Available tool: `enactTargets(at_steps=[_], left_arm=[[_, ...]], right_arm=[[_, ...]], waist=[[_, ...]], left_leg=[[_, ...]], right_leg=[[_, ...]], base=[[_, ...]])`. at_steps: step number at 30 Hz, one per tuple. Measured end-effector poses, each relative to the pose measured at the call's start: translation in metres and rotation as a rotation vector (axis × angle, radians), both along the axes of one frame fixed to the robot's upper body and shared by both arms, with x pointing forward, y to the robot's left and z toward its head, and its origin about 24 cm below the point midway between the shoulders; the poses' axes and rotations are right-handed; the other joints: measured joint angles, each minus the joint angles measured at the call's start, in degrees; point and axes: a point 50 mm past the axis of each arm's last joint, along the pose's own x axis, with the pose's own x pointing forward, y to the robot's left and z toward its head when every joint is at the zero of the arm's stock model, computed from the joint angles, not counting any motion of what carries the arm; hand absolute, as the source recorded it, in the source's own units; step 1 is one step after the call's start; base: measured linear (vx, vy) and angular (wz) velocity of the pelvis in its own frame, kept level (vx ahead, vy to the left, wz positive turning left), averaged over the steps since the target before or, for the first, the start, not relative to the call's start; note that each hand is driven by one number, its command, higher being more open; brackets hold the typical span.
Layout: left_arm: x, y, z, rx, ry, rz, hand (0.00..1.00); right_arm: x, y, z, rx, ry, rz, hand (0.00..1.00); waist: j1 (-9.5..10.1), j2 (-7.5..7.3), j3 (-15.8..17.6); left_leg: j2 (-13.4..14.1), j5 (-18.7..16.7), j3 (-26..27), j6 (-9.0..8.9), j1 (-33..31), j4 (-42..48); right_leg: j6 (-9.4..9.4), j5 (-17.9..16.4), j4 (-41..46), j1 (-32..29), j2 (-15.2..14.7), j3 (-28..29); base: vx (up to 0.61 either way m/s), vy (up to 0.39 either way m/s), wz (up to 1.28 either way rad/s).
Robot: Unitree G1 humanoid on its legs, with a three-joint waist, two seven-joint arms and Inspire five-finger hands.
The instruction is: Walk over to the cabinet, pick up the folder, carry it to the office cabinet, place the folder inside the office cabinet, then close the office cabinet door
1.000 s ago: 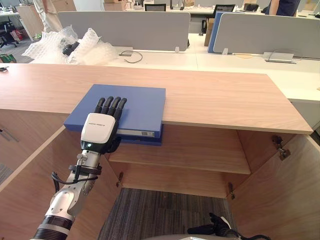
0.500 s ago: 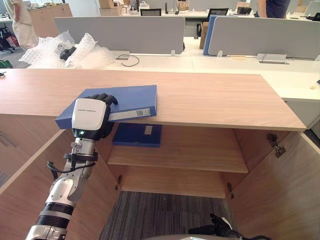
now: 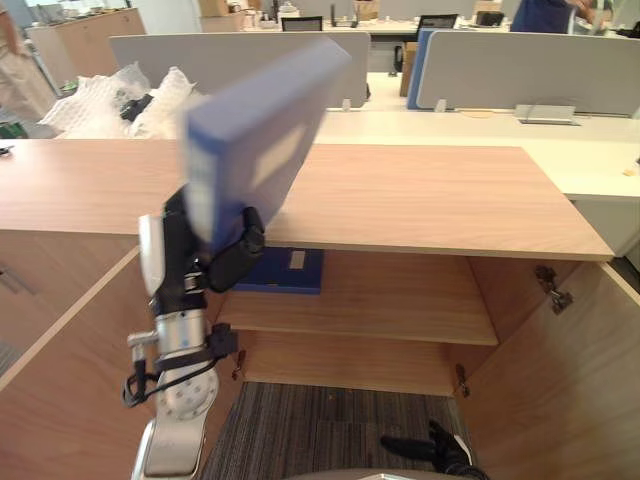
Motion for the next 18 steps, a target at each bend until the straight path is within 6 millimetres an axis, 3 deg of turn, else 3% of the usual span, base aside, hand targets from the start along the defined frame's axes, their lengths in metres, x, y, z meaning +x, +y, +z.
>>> enactTargets(at_steps=[4, 7, 13, 15, 18], left_arm=[[-0.024, 0.022, -0.018, -0.433, -0.011, -0.019, 0.0], [-0.036, 0.022, -0.022, -0.64, -0.056, -0.034, 0.0], [-0.041, 0.009, -0.005, -0.669, -0.132, -0.122, 0.0], [-0.039, 0.001, 0.0, -0.649, -0.146, -0.187, 0.0], [-0.034, -0.007, 0.004, -0.598, -0.137, -0.25, 0.0]], right_arm=[[0.013, 0.005, 0.042, -0.006, -0.256, -0.131, 1.0], [0.023, 0.001, 0.076, -0.062, -0.408, -0.171, 1.0], [0.046, -0.003, 0.156, -0.306, -0.724, -0.137, 1.0], [0.054, -0.003, 0.194, -0.425, -0.88, -0.119, 1.0], [0.067, 0.0, 0.227, -0.5, -1.061, -0.1, 1.0]], waist=[[-0.38, -0.74, 0.1], [-0.17, -1.3, 0.0], [-0.27, -1.19, -0.2], [-0.35, -0.72, -0.5], [-0.83, -0.37, -0.7]], left_leg=[[0.6, -1.6, 1.4, -0.25, -0.6, 2.1], [0.9, -2.6, 2.7, -0.28, -0.5, 3.3], [1.3, -4.0, 4.3, -0.37, -0.1, 4.7], [1.4, -4.5, 4.6, -0.47, 0.3, 5.1], [1.5, -4.5, 4.7, -0.49, 0.3, 5.3]], right_leg=[[-0.27, -0.2, 0.4, -0.6, 0.5, 1.5], [-0.28, -0.2, 0.3, -0.5, 0.7, 2.6], [-0.28, -0.2, 0.3, -0.2, 0.8, 4.2], [-0.28, -0.2, 0.3, 0.2, 0.9, 4.4], [-0.28, -0.2, 0.3, 0.1, 1.0, 4.6]], base=[[0.02, -0.003, -0.19], [0.05, 0.014, -0.18], [0.04, 0.029, -0.16], [0.01, 0.009, -0.08], [-0.01, 0.001, -0.02]])
